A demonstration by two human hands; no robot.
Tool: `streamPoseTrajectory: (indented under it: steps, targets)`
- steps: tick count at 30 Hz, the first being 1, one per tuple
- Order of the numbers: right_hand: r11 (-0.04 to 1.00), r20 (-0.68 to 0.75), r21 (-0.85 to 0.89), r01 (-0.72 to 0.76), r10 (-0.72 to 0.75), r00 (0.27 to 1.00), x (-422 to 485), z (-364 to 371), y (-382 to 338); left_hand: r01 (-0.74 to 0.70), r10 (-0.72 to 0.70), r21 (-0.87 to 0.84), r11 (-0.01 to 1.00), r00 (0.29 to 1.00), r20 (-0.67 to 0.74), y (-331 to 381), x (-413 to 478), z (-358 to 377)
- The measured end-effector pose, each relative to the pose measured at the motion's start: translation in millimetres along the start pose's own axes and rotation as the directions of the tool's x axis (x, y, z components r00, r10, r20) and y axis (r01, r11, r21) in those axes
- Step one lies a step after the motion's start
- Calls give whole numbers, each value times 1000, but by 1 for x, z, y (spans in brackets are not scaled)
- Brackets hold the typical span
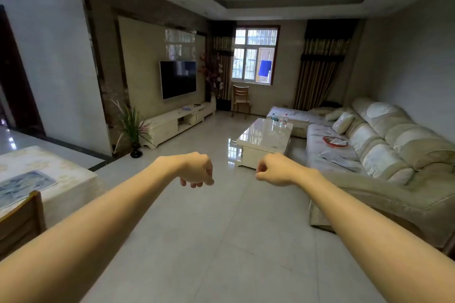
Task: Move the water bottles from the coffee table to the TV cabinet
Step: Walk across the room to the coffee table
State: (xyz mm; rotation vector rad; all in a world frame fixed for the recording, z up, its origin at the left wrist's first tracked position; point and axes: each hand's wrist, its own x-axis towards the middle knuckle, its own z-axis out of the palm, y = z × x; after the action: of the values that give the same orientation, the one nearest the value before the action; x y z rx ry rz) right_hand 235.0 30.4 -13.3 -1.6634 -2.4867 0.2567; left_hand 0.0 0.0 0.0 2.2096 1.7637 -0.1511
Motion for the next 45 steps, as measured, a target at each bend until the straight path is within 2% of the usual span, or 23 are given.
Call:
streamPoseTrajectory:
  steps: [6, 15, 21, 26, 36, 45]
  targets:
    - [999, 54, -25, 40, -39, 998, 45, 5, 26, 58, -58, -12, 998, 998, 23, -4, 44, 0]
    - [996, 98, 32, 87, -90, 991, 141, 0, 97, 96, -96, -17, 995, 995, 32, 8, 154, -27]
    - [995, 140, 68, 75, -84, 987, 203, 14, 142, 133, -131, -21, 991, 989, 69, -1, 209, -39]
    - [992, 156, 69, 101, -111, 982, 258, 23, 151, 144, -141, -46, 988, 988, 64, -24, 253, -51]
    - [997, 176, 40, 70, -76, 981, 404, 50, 124, 125, -120, -69, 990, 990, 77, -129, 364, -68]
    - [998, 155, 57, 15, -23, 988, 557, 44, 97, 101, -99, -52, 994, 994, 43, -264, 465, -134]
